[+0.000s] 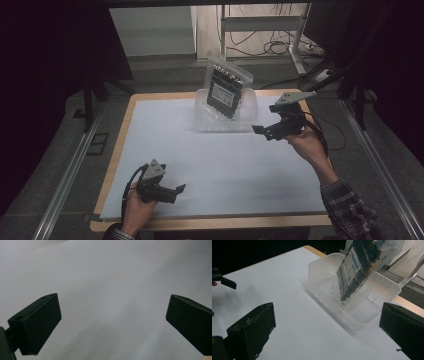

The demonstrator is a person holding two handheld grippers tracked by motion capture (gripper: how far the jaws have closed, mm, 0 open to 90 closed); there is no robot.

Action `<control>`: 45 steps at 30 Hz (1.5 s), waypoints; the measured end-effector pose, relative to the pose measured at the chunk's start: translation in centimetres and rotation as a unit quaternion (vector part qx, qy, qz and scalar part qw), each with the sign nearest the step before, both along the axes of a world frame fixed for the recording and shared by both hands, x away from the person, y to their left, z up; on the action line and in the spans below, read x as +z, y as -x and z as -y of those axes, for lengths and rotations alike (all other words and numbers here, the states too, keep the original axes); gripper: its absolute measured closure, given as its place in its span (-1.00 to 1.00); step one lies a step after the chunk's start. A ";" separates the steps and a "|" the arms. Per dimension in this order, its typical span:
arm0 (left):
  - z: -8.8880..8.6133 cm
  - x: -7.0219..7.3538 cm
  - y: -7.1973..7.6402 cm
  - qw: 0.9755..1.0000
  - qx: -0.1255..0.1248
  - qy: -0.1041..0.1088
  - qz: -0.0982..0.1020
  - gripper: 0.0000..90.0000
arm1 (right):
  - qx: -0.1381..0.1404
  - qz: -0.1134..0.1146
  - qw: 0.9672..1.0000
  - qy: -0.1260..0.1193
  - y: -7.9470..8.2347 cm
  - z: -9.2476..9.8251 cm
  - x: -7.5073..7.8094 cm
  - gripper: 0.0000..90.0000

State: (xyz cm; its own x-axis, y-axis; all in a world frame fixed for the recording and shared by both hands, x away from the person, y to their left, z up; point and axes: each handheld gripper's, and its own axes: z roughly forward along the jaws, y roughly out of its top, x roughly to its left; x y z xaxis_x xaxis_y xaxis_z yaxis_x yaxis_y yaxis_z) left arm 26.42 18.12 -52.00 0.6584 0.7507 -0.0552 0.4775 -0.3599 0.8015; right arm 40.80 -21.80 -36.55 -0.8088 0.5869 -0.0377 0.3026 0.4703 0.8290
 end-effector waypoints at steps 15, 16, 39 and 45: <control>0.1 0.0 0.0 1.000 -0.004 -0.004 0.000 -1.00 | 0.008 0.017 1.000 0.008 1.8 0.5 -1.8 -0.99; 0.1 0.0 0.0 1.000 -0.004 -0.005 0.000 -1.00 | 0.007 0.018 1.000 0.010 1.9 0.5 -2.0 -0.99; 0.3 -0.1 0.1 1.000 -0.010 -0.010 0.010 -1.00 | -0.001 0.017 1.000 0.003 3.4 1.8 -3.6 -0.98; 0.3 -0.1 0.2 1.000 -0.012 -0.011 0.015 -1.00 | -0.006 0.015 1.000 -0.001 4.3 2.0 -3.6 -0.98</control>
